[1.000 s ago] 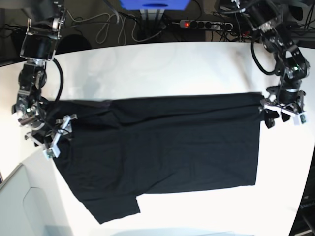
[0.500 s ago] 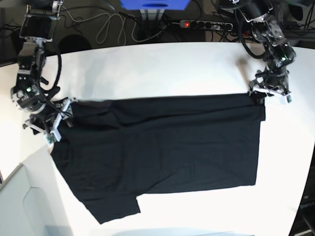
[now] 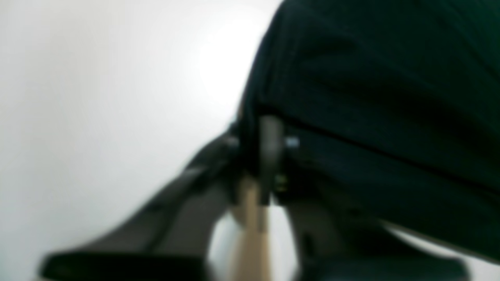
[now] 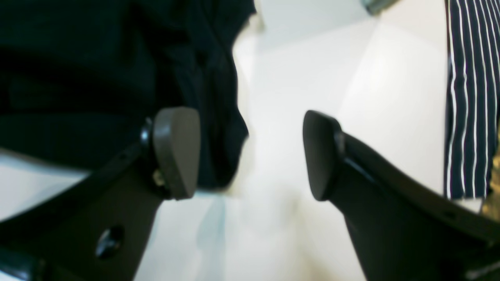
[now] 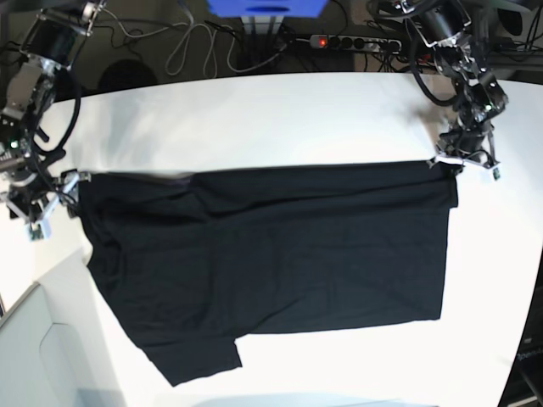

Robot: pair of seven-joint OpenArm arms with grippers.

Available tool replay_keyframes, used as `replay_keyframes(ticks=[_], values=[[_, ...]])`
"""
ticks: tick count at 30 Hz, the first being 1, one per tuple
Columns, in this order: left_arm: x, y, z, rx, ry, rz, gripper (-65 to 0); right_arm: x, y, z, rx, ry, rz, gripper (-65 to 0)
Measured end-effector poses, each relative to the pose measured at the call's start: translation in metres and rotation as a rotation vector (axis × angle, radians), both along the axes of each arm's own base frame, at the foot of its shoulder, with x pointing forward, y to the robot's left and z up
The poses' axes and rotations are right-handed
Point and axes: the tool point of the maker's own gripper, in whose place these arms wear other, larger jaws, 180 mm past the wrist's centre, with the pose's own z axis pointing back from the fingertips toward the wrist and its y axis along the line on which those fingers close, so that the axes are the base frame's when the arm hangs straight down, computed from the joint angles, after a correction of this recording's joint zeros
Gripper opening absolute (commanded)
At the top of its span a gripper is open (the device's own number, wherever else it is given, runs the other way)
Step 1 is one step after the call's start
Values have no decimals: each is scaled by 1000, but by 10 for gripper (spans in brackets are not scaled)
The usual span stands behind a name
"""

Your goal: Fold the T-shirt properly

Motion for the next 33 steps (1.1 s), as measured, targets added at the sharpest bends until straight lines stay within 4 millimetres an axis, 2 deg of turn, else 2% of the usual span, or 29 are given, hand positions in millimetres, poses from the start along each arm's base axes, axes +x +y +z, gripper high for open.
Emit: replay_keyframes(ticks=[3, 9, 20, 23, 26, 31, 33], values=[[0, -1, -1, -3, 1, 0, -650, -20, 1, -21, 8, 72, -4, -249], [0, 1, 0, 1, 5, -4, -650, -28, -5, -61, 90, 168, -55, -249], [-3, 7, 1, 18, 19, -10, -650, -19, -4, -78, 158, 163, -51, -264], [-3, 7, 1, 19, 20, -11, -650, -22, 8, -86, 192, 175, 28, -319], [-4, 7, 1, 21, 23, -11, -650, -21, 12, -86, 200, 179, 64, -407], [-4, 8, 1, 25, 22, -10, -650, -18, 13, -85, 202, 177, 65, -649], [-4, 8, 1, 24, 22, -10, -650, -18, 12, -85, 197, 181, 66, -645]])
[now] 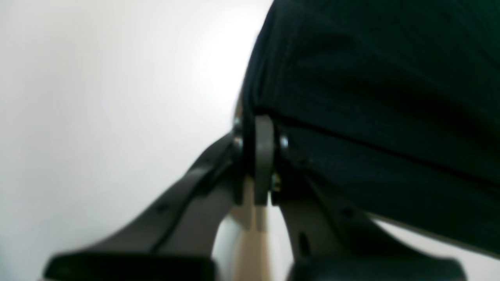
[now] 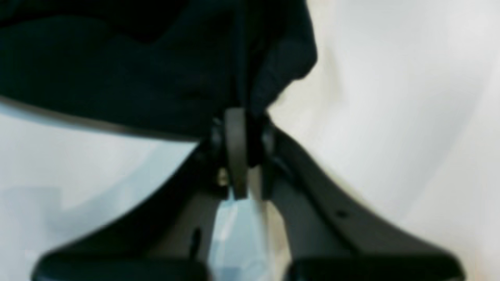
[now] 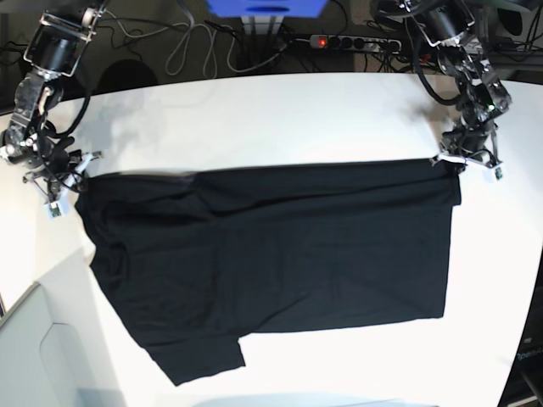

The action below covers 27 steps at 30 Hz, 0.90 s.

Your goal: Fold the T-shirt properly

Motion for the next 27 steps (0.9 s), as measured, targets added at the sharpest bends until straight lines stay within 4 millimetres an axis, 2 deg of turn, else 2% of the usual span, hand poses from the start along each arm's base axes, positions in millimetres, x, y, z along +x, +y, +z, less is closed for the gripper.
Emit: replay_keyframes(ticks=[3, 5, 11, 16, 18, 20, 23, 27], values=[[-5, 5, 1, 9, 14, -8, -650, -2, -14, 7, -62, 15, 17, -648], [-8, 10, 2, 23, 28, -13, -650, 2, -20, 20, -94, -14, 27, -648], [-7, 20, 11, 57, 34, -31, -650, 12, -22, 58, -196, -61, 82, -648], [7, 17, 52, 131, -12, -84, -650, 32, -17, 107, -289, -162, 114, -648], [14, 12, 72, 164, -43, -103, -650, 40, -17, 120, -308, -188, 112, -648], [19, 9, 86, 185, -75, -116, -650, 39, -19, 119, -311, -175, 108, -648], [14, 4, 84, 174, -33, -130, -650, 31, -23, 109, -322, -122, 101, -648], [12, 5, 82, 179, -18, -129, -650, 33, -21, 113, -321, -138, 103, -648]])
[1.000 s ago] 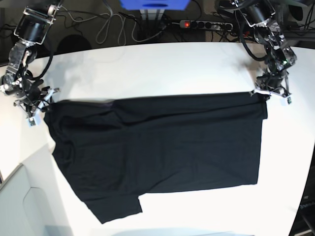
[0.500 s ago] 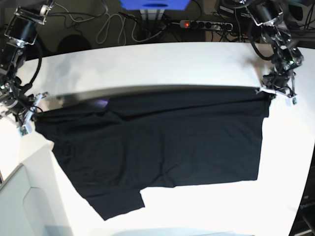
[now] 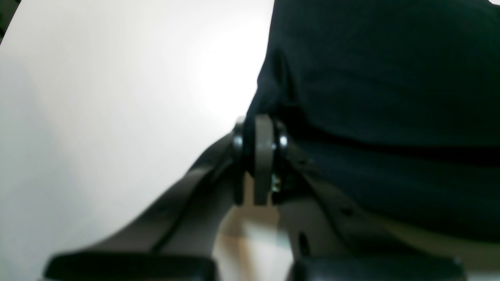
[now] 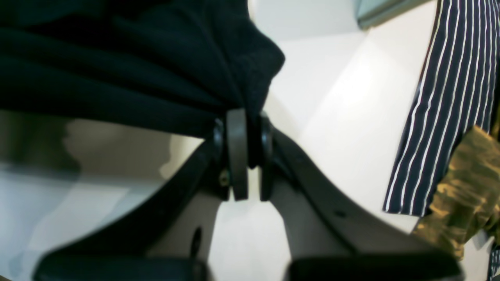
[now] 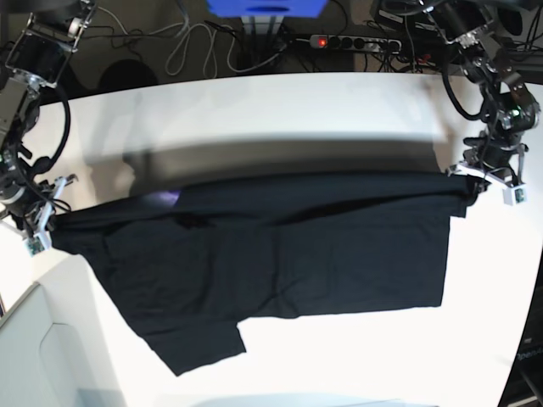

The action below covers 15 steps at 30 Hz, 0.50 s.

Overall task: Fold the T-shirt properly
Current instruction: 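Drag the held edge back toward the robot, stretching the shirt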

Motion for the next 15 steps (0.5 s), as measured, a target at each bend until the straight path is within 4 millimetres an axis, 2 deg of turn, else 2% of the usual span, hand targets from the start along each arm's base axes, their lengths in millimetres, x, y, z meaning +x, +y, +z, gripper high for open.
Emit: replay_keyframes(ticks=[6, 11, 15], values=[[-1, 1, 1, 6, 1, -1, -650, 14, 0, 15, 6, -53, 3, -648], [-5, 2, -3, 5, 12, 0, -650, -4, -1, -5, 4, 15, -5, -648], [-10, 0, -8, -5, 31, 0, -650, 0, 0, 1, 5, -7, -2, -648]])
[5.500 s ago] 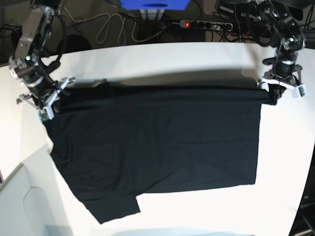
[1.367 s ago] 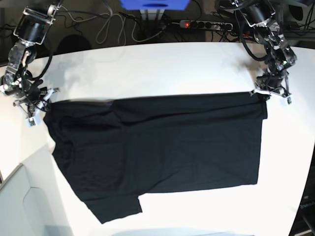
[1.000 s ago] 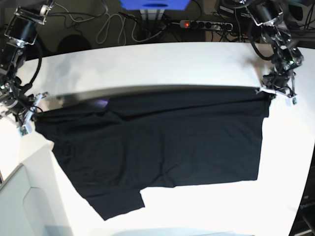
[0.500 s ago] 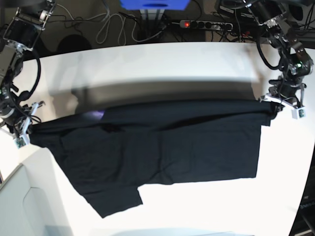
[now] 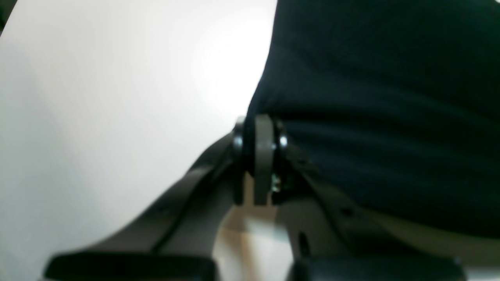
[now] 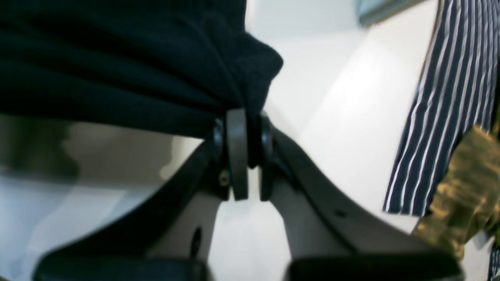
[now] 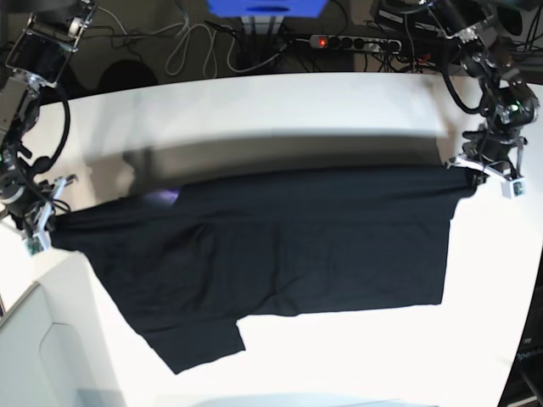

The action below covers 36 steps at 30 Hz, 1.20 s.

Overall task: Fold the T-shirt properly
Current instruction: 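Drag the held edge back toward the robot, stretching the shirt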

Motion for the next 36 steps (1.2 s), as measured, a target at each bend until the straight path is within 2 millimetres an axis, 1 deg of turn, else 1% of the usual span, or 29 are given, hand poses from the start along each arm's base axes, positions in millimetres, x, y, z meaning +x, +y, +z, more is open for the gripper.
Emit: replay_keyframes(ticks=[2, 4, 6, 9, 10, 13, 15, 18, 20, 23, 27, 30, 33, 36], values=[[0, 1, 1, 2, -3, 2, -650, -2, -1, -2, -3, 7, 0, -648], [-6, 6, 1, -8, -13, 23, -650, -10, -1, -9, -1, 26, 1, -648], [-22, 12, -7, -15, 10, 62, -650, -25, 0, -23, 6, 71, 4, -648], [-44, 10, -23, -45, 57, 105, -650, -47, 2, -42, 7, 135, 2, -648], [-49, 10, -27, -48, 70, 112, -650, -54, 2, -48, 9, 155, 2, -648], [-58, 10, -31, -50, 80, 117, -650, -76, 6, -65, 18, 215, -1, -648], [-70, 8, -37, -50, 110, 120, -650, -91, 6, -74, 19, 255, -2, -648], [-96, 4, -52, -62, 180, 130, -650, -109, 5, -84, 16, 300, -2, -648], [-110, 5, -57, -56, 215, 133, -650, -119, 6, -89, 17, 327, -3, -648], [-124, 5, -60, -50, 240, 134, -650, -130, 5, -94, 17, 354, -2, -648], [-136, 7, -63, -43, 269, 133, -650, -146, 6, -101, 21, 388, 1, -648], [-138, 7, -64, -43, 274, 133, -650, -158, 5, -105, 19, 419, -1, -648], [-137, 7, -64, -42, 273, 133, -650, -162, 5, -107, 24, 425, -8, -648], [-138, 6, -64, -47, 274, 133, -650, -164, -5, -102, 24, 406, -45, -646]])
